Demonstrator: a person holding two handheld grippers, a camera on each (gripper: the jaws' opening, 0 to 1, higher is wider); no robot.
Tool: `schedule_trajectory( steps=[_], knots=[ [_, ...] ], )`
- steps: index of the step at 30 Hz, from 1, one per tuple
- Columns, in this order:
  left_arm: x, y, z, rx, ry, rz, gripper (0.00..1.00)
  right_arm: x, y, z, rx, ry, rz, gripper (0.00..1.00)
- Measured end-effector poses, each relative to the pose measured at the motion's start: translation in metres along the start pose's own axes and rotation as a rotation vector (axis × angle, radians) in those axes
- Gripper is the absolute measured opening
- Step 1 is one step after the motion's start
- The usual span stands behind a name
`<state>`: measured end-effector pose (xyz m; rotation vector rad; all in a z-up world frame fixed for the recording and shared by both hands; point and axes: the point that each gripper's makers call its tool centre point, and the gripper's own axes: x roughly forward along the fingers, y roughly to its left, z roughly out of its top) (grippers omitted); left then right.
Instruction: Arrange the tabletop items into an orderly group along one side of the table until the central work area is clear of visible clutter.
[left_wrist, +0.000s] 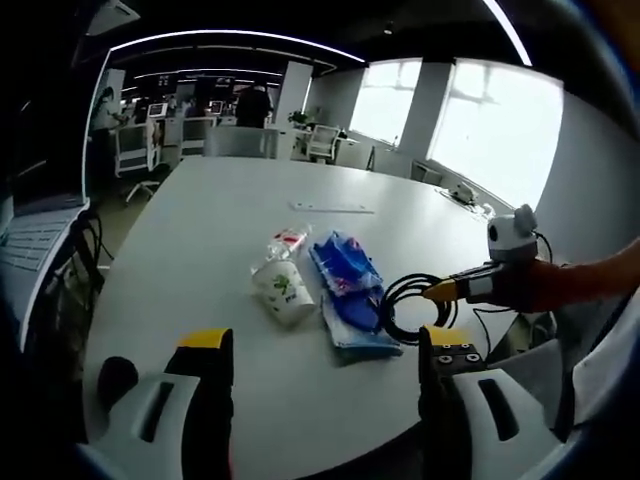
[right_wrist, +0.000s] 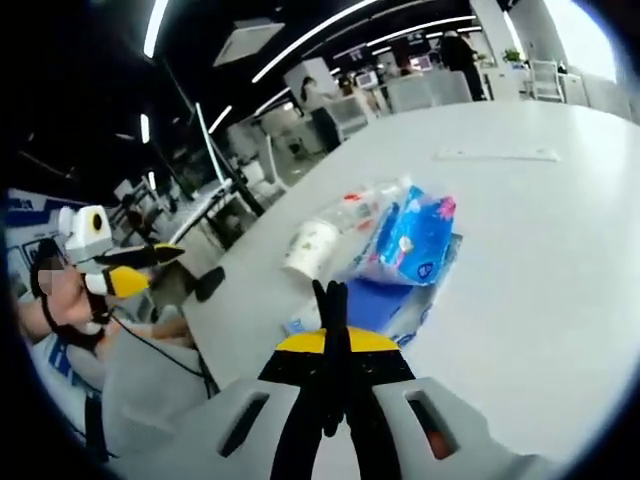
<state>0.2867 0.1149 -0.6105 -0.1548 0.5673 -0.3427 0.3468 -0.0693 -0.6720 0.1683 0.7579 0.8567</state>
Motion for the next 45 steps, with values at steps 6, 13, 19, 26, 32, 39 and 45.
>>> schedule_trajectory(
  steps=[6,13,19,26,32,39,45],
  knots=[
    [0.003,-0.004,0.001,0.007,0.003,-0.010,0.77,-0.019,-0.009,0.005,0.002,-0.024,-0.025,0.02],
    [0.006,-0.010,0.001,0.006,0.004,-0.021,0.77,-0.047,-0.035,0.016,0.034,-0.081,-0.098,0.02],
    [0.009,-0.014,0.002,0.008,0.005,-0.027,0.77,-0.062,-0.052,0.016,0.057,-0.098,-0.138,0.02],
    [0.011,-0.017,0.002,0.010,0.008,-0.029,0.77,-0.075,-0.072,0.017,0.081,-0.112,-0.176,0.02],
    [0.010,-0.018,0.004,0.008,0.006,-0.025,0.77,-0.079,-0.083,0.016,0.095,-0.116,-0.196,0.02],
    [0.008,-0.018,0.003,0.005,0.008,-0.018,0.77,-0.072,-0.087,0.020,0.095,-0.112,-0.195,0.02],
    [0.005,-0.016,0.002,0.005,0.008,-0.011,0.77,-0.061,-0.095,0.023,0.097,-0.104,-0.197,0.02]
  ],
)
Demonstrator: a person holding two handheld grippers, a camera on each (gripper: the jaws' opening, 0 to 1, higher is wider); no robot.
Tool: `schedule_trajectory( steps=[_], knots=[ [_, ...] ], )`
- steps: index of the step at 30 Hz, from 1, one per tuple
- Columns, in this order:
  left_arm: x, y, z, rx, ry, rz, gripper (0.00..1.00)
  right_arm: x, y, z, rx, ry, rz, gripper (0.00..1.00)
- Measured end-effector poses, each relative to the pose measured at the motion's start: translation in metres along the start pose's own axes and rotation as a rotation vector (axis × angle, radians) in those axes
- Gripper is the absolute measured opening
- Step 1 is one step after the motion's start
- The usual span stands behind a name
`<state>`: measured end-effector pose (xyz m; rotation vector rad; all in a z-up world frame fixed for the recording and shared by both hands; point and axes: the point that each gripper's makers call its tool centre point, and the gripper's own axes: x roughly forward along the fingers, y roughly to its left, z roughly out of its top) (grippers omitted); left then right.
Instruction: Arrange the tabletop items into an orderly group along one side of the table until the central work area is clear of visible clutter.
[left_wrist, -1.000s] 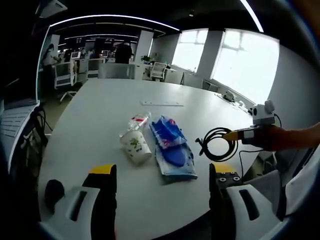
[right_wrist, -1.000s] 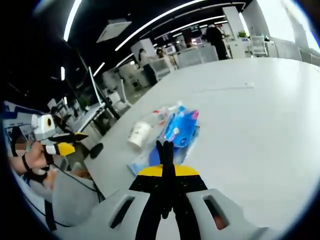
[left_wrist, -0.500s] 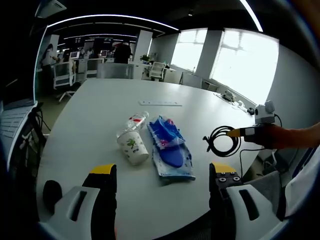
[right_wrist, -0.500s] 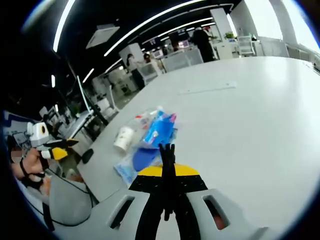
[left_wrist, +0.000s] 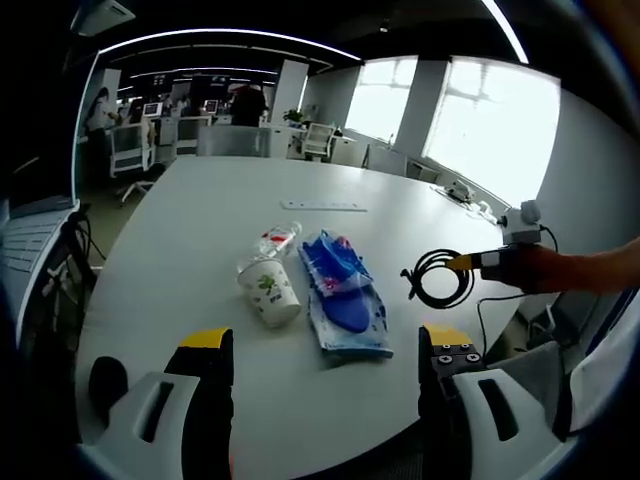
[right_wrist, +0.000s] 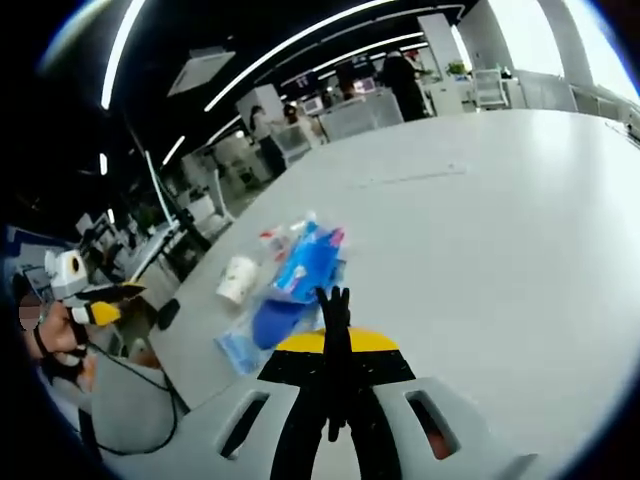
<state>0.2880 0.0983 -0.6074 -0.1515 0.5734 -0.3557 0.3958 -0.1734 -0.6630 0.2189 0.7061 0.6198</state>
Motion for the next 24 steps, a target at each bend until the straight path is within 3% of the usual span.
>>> schedule_trajectory(
  steps=[16,24],
  knots=[
    [-0.009,0.010,-0.003,-0.008,0.001,0.031,0.77,0.020,-0.030,0.001,0.016,0.016,-0.051,0.02],
    [-0.009,0.011,-0.003,-0.007,0.007,0.036,0.77,0.024,-0.055,-0.006,0.019,0.037,-0.087,0.02]
  ],
)
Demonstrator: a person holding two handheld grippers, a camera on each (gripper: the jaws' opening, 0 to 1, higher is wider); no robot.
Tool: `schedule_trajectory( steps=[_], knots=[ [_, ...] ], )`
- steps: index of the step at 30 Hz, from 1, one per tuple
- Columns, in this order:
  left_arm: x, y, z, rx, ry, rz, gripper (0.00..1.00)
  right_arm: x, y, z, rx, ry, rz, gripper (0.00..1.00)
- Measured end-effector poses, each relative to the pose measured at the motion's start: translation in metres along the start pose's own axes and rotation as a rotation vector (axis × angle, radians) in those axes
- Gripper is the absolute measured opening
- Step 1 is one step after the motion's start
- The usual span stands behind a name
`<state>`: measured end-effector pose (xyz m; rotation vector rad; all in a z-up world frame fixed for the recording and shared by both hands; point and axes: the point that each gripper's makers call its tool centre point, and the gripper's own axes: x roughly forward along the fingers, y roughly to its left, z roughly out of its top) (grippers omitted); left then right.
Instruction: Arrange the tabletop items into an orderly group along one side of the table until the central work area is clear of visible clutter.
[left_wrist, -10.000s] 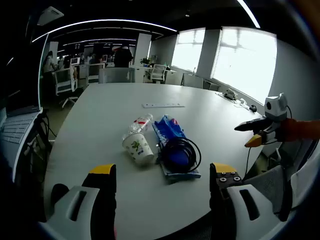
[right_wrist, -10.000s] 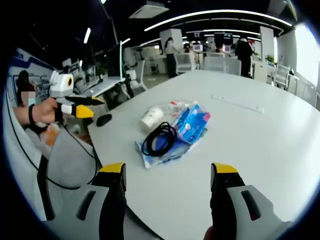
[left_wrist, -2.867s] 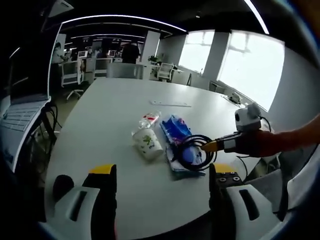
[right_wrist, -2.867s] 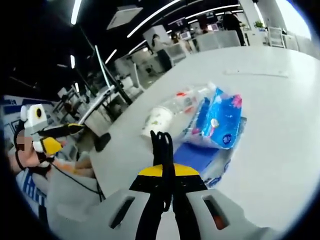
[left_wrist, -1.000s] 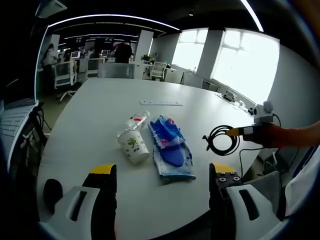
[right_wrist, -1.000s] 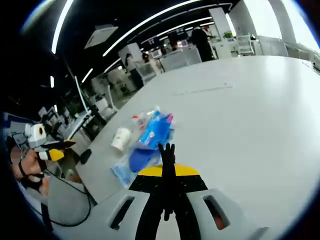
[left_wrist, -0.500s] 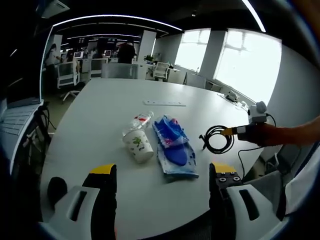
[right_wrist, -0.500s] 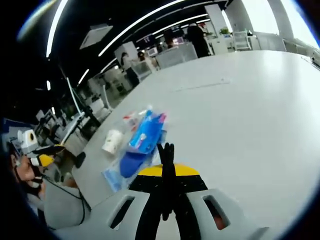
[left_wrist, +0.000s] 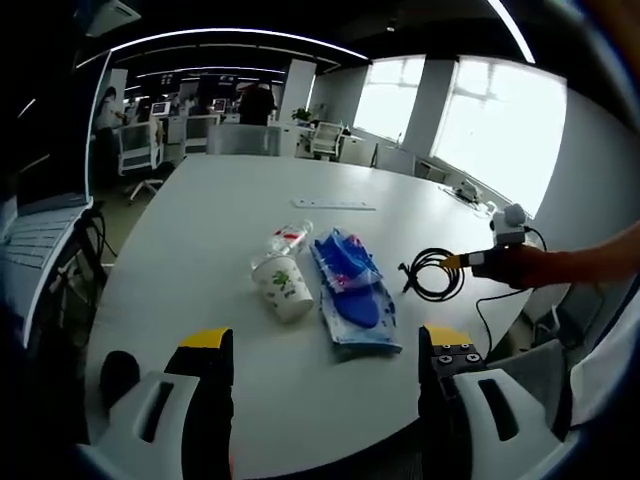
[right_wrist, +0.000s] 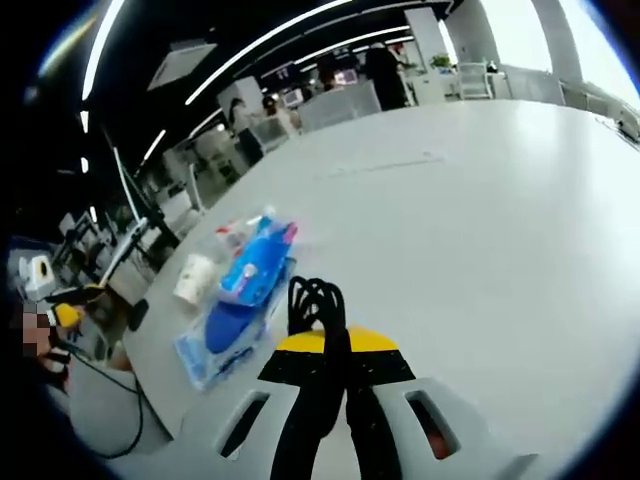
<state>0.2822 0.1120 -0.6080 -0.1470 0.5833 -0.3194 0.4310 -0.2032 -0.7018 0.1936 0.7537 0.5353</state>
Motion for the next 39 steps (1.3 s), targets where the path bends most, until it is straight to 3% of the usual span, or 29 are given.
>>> schedule_trajectory(
  steps=[21,30,39],
  knots=[
    [0.002,-0.004,0.001,0.017,0.013,-0.003,0.77,0.006,-0.030,-0.025,0.016,0.052,-0.076,0.03],
    [0.003,-0.006,0.001,0.021,0.011,-0.006,0.77,0.008,-0.037,-0.039,-0.027,0.099,-0.114,0.06],
    [0.000,-0.006,-0.003,0.012,0.013,-0.002,0.78,0.008,-0.043,-0.054,-0.010,0.133,-0.139,0.11]
  ],
)
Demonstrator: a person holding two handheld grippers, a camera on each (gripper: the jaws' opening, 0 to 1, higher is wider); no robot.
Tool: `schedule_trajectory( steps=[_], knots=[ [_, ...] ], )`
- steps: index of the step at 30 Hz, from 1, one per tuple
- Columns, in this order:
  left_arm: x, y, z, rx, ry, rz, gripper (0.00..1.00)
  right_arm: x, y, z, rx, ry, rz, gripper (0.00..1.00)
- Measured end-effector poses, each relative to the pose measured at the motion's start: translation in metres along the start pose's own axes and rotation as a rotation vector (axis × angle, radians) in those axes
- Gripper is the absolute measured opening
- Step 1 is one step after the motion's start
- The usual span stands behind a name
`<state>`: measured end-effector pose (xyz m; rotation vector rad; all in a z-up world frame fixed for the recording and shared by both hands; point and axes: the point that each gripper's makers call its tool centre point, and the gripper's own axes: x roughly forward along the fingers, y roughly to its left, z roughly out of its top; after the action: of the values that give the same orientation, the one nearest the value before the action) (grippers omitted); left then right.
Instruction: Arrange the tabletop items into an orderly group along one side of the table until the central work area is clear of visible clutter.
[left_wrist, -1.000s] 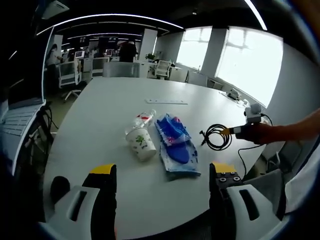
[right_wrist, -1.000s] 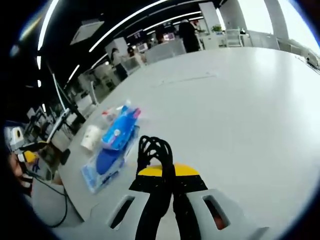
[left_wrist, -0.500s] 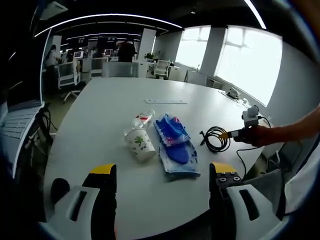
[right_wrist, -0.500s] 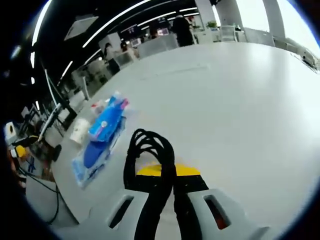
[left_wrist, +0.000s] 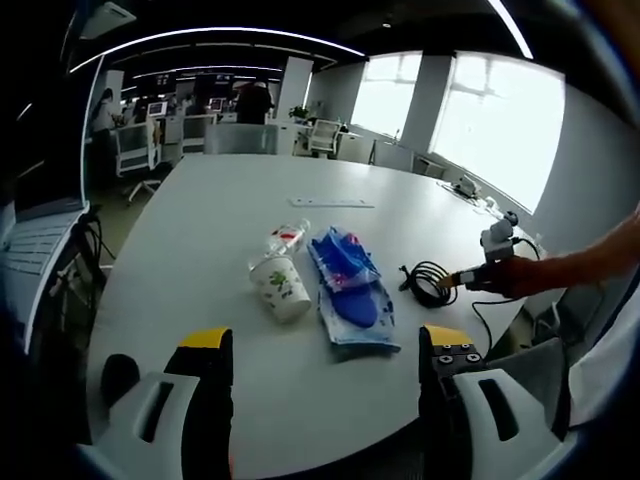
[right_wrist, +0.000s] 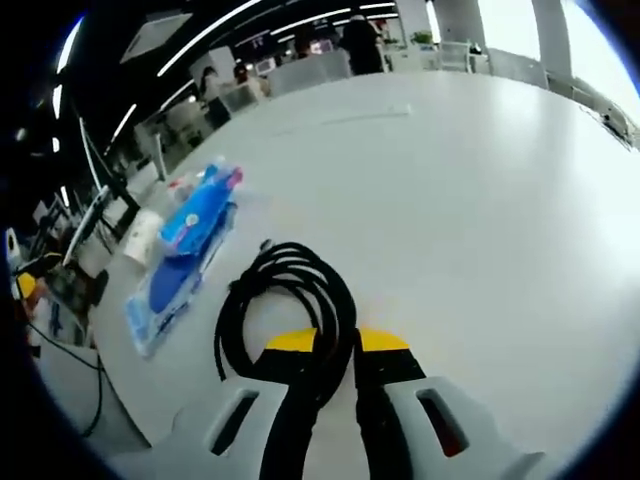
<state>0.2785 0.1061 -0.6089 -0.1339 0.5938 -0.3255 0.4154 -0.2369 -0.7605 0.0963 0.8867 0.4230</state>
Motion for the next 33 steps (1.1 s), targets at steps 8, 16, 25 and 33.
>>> schedule_trajectory(
  steps=[8,16,25,33],
  knots=[
    [0.000,0.003,0.000,-0.003,-0.002,0.005,0.78,-0.002,-0.003,0.000,-0.022,0.007,-0.009,0.13],
    [0.002,0.002,0.002,-0.003,-0.006,0.000,0.78,-0.005,-0.006,0.000,-0.037,0.009,-0.023,0.13],
    [0.003,0.003,0.002,-0.009,-0.007,0.000,0.77,-0.010,-0.006,0.006,-0.040,0.000,-0.021,0.13],
    [0.005,0.002,0.002,-0.012,-0.010,-0.003,0.77,-0.014,0.001,0.013,-0.055,-0.007,-0.013,0.12]
  ],
)
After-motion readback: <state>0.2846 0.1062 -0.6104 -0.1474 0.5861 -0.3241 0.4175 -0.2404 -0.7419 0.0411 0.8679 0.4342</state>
